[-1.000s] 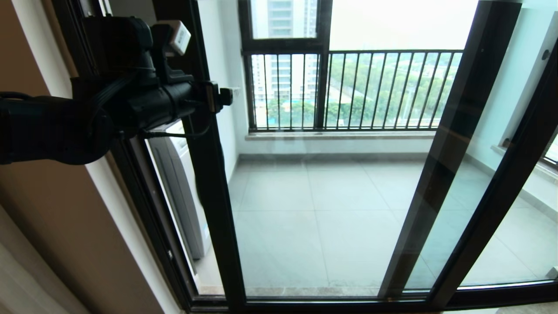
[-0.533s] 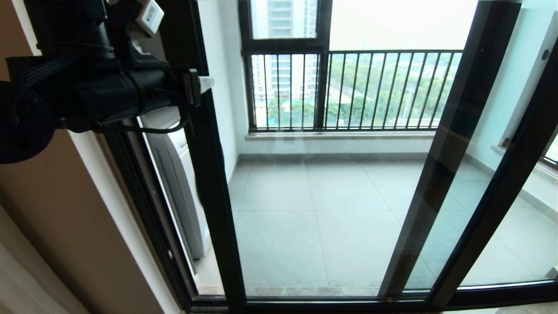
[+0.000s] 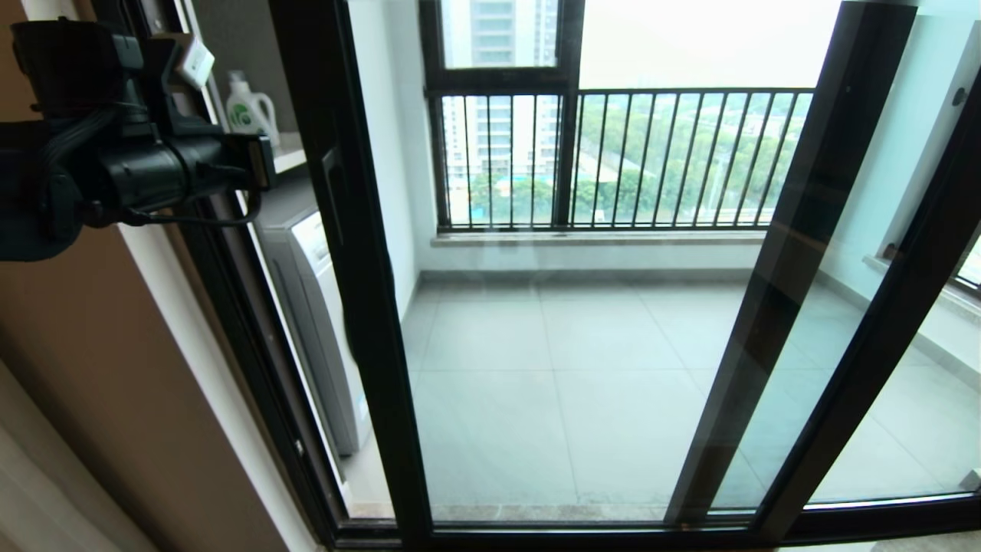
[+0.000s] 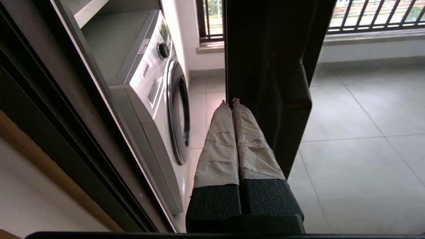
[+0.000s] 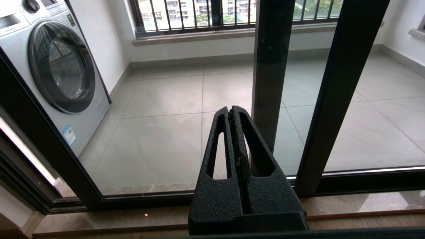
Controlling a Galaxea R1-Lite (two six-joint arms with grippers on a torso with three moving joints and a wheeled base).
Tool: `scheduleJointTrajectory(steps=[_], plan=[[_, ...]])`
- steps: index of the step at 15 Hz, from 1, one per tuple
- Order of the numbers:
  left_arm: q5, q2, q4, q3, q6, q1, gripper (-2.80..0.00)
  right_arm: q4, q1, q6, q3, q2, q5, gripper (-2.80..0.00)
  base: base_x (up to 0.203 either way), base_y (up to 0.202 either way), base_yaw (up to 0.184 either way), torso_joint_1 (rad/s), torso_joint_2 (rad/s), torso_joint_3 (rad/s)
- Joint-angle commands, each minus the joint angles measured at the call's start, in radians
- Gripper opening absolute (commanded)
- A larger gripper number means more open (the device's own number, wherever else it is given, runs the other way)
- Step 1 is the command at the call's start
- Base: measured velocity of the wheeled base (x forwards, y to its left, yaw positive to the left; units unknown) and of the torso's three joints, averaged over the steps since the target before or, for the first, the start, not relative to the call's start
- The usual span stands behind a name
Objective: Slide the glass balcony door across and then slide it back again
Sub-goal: Open the slid door
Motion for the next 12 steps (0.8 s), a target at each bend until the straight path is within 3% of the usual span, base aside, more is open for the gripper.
scheduleJointTrajectory(steps=[1,8,12], plan=[[0.000,0.106,-0.003,-0.053,0.001,0.028,-2.80,0.000,0.000,0.001,0.012,0.000,0.000,-2.80,0.000,0.000,0.000,0.000,0.00,0.000],[0.000,0.189,-0.004,-0.131,0.003,0.019,-2.80,0.000,0.000,-0.001,0.012,0.000,0.001,-2.80,0.000,0.000,0.000,0.000,0.00,0.000],[0.003,0.180,-0.004,-0.145,0.002,-0.030,-2.80,0.000,0.000,0.000,0.012,0.000,0.000,-2.80,0.000,0.000,0.000,0.000,0.00,0.000]])
